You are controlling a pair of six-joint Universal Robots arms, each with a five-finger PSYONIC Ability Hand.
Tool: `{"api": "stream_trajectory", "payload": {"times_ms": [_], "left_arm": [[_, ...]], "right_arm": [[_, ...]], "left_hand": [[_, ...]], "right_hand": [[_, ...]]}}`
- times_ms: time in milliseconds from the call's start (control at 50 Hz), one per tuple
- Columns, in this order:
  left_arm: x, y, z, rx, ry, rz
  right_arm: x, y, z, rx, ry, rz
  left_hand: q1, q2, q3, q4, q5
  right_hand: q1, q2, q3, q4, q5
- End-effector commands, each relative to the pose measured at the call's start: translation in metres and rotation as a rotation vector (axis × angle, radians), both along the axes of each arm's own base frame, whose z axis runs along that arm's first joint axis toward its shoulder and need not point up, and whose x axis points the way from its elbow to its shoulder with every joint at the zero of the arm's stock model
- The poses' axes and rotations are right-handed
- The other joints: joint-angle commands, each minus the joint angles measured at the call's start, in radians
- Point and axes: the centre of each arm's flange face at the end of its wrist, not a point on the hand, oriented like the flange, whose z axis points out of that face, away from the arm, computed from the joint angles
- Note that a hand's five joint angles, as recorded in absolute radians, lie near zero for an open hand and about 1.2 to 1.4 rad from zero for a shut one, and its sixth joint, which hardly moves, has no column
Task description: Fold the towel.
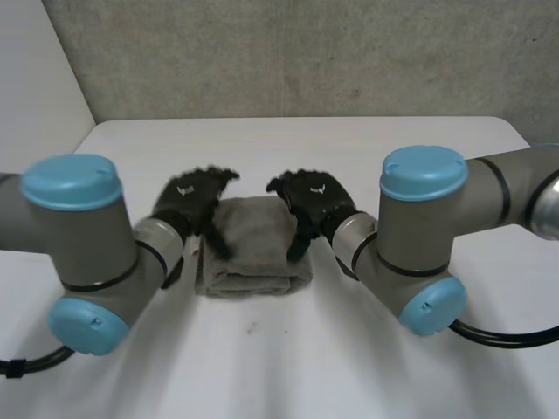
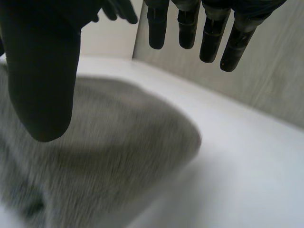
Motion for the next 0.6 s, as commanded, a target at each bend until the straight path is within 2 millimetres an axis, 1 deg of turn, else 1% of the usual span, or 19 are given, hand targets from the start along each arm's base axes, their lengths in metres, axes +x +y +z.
{"api": "stream_trajectory", "payload": {"times_ms": [20, 140, 240, 280, 300, 320, 340, 360, 380, 400, 420, 440, 460, 480, 500, 520, 540, 560, 600], "left_arm": [[-0.002, 0.007, -0.043, 0.16, -0.097, 0.004], [0.006, 0.002, -0.045, 0.148, -0.141, 0.069], [0.003, 0.006, -0.041, 0.124, -0.172, 0.049], [0.003, 0.007, -0.017, 0.063, -0.15, 0.051], [0.003, 0.007, -0.016, 0.063, -0.15, 0.051], [0.003, 0.007, 0.001, 0.019, -0.125, 0.051], [0.005, 0.006, 0.021, -0.027, -0.092, 0.06], [0.005, 0.006, 0.021, -0.027, -0.092, 0.06], [0.006, 0.005, 0.043, -0.077, -0.057, 0.067], [0.006, 0.005, 0.043, -0.078, -0.057, 0.067], [0.008, 0.006, 0.064, -0.129, -0.024, 0.071], [0.011, 0.007, 0.083, -0.177, 0.003, 0.077], [0.011, 0.007, 0.084, -0.177, 0.004, 0.077], [0.017, 0.006, 0.101, -0.217, 0.027, 0.094], [0.025, 0.003, 0.116, -0.252, 0.046, 0.117], [0.025, 0.003, 0.116, -0.252, 0.046, 0.117], [0.033, 0.004, 0.131, -0.279, 0.059, 0.138], [0.033, 0.004, 0.131, -0.28, 0.059, 0.138], [0.041, 0.005, 0.142, -0.287, 0.06, 0.155]], "right_arm": [[0.005, -0.011, -0.04, 0.139, 0.092, 0.003], [0.01, -0.017, -0.051, 0.168, 0.115, 0.015], [0.009, -0.017, -0.036, 0.157, 0.106, 0.01], [0.007, -0.017, -0.026, 0.144, 0.097, 0.011], [0.004, -0.015, -0.011, 0.121, 0.084, 0.004], [-0.001, -0.014, 0.007, 0.095, 0.065, -0.004], [-0.001, -0.014, 0.007, 0.094, 0.065, -0.004], [-0.007, -0.016, 0.023, 0.067, 0.044, -0.019], [-0.007, -0.016, 0.023, 0.067, 0.043, -0.019], [-0.016, -0.02, 0.04, 0.034, 0.017, -0.044], [-0.025, -0.025, 0.058, -0.003, -0.014, -0.072], [-0.025, -0.025, 0.059, -0.004, -0.014, -0.072], [-0.034, -0.028, 0.077, -0.045, -0.038, -0.097], [-0.043, -0.029, 0.094, -0.084, -0.057, -0.121], [-0.043, -0.029, 0.094, -0.085, -0.057, -0.121], [-0.054, -0.03, 0.109, -0.111, -0.077, -0.149], [-0.054, -0.03, 0.109, -0.111, -0.077, -0.149], [-0.068, -0.033, 0.123, -0.135, -0.088, -0.187], [-0.082, -0.035, 0.133, -0.155, -0.095, -0.228]], "left_hand": [[0.028, 0.033, 0.034, 0.027, 0.014], [0.031, 0.036, 0.037, 0.03, 0.017], [0.031, 0.036, 0.037, 0.03, 0.017], [0.028, 0.033, 0.034, 0.027, 0.014], [0.028, 0.033, 0.034, 0.027, 0.014], [0.025, 0.03, 0.031, 0.024, 0.011], [0.028, 0.033, 0.034, 0.027, 0.014], [0.028, 0.033, 0.034, 0.027, 0.014], [0.028, 0.033, 0.034, 0.027, 0.014], [0.028, 0.033, 0.034, 0.027, 0.014], [0.025, 0.03, 0.031, 0.024, 0.011], [0.025, 0.03, 0.031, 0.024, 0.011], [0.025, 0.03, 0.031, 0.024, 0.011], [0.025, 0.03, 0.031, 0.024, 0.011], [0.025, 0.03, 0.031, 0.024, 0.011], [0.025, 0.03, 0.031, 0.024, 0.011], [0.025, 0.03, 0.031, 0.024, 0.011], [0.025, 0.03, 0.031, 0.024, 0.011], [0.025, 0.03, 0.031, 0.024, 0.011]], "right_hand": [[-0.045, -0.067, -0.041, -0.061, -0.069], [-0.045, -0.067, -0.041, -0.061, -0.069], [-0.045, -0.067, -0.041, -0.061, -0.069], [-0.045, -0.067, -0.041, -0.061, -0.069], [-0.045, -0.067, -0.041, -0.061, -0.069], [-0.045, -0.067, -0.041, -0.061, -0.069], [-0.045, -0.067, -0.041, -0.061, -0.069], [-0.045, -0.067, -0.041, -0.061, -0.069], [-0.045, -0.067, -0.041, -0.061, -0.069], [-0.045, -0.067, -0.041, -0.061, -0.069], [-0.045, -0.067, -0.041, -0.061, -0.069], [-0.045, -0.067, -0.041, -0.061, -0.069], [-0.045, -0.067, -0.041, -0.061, -0.069], [-0.045, -0.067, -0.041, -0.061, -0.069], [-0.045, -0.067, -0.041, -0.061, -0.069], [-0.045, -0.067, -0.041, -0.061, -0.069], [-0.045, -0.067, -0.041, -0.061, -0.069], [-0.045, -0.067, -0.041, -0.061, -0.069], [-0.045, -0.067, -0.041, -0.061, -0.069]]}}
